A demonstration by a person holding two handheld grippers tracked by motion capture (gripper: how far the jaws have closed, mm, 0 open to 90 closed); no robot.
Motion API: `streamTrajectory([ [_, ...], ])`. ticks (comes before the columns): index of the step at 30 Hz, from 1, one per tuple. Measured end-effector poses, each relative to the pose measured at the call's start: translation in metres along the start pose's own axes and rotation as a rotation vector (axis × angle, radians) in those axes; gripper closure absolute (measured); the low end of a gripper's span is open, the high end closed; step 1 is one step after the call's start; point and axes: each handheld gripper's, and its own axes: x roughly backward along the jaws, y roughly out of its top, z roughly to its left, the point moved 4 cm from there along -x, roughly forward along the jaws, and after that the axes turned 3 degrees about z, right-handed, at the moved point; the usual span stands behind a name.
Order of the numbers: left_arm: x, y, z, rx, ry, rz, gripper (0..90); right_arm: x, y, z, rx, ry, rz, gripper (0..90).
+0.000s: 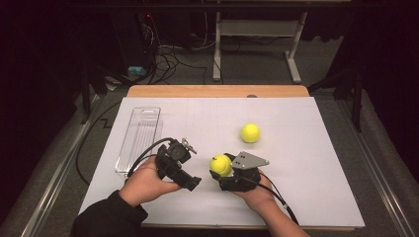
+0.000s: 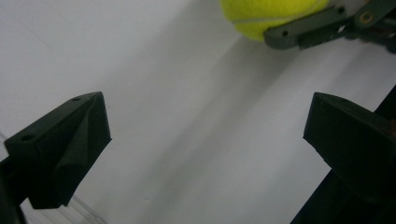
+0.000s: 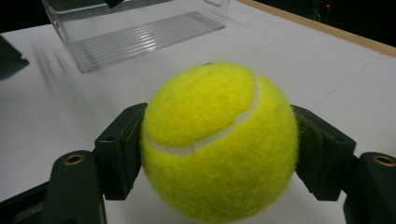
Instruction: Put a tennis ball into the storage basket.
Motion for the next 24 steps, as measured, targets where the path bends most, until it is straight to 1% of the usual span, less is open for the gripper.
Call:
streamTrajectory([
  [5,0.008,0.005,0.002,0.008,0.008,0.011,1.5,-0.001,0.000,0.004,-0.001,0.010,-0.019,27.1],
  [6,0.010,0.007,0.002,0.004,0.016,0.013,1.5,-0.001,0.000,0.005,0.000,0.009,-0.021,27.1],
  [8,0.013,0.010,0.002,0.011,0.002,0.016,1.4,-0.001,-0.002,0.006,0.003,0.016,-0.025,27.1],
  [10,0.014,0.012,0.003,0.017,0.000,0.021,1.5,-0.003,-0.004,0.009,0.002,0.023,-0.023,27.1],
  [12,0.014,0.014,0.003,0.018,0.001,0.033,1.4,-0.005,-0.007,0.013,0.008,0.034,-0.019,27.1],
  [16,0.011,0.017,0.002,0.019,-0.002,0.047,1.4,-0.007,-0.008,0.017,0.009,0.043,-0.018,27.1],
  [17,0.011,0.018,0.002,0.024,-0.012,0.046,1.4,-0.008,-0.009,0.018,0.011,0.045,-0.017,27.1],
  [21,0.008,0.021,0.000,0.021,-0.019,0.052,1.4,-0.010,-0.008,0.023,0.013,0.057,-0.024,27.1],
  [24,0.005,0.024,-0.002,0.010,-0.017,0.062,1.4,-0.011,-0.007,0.027,0.018,0.064,-0.033,27.1],
])
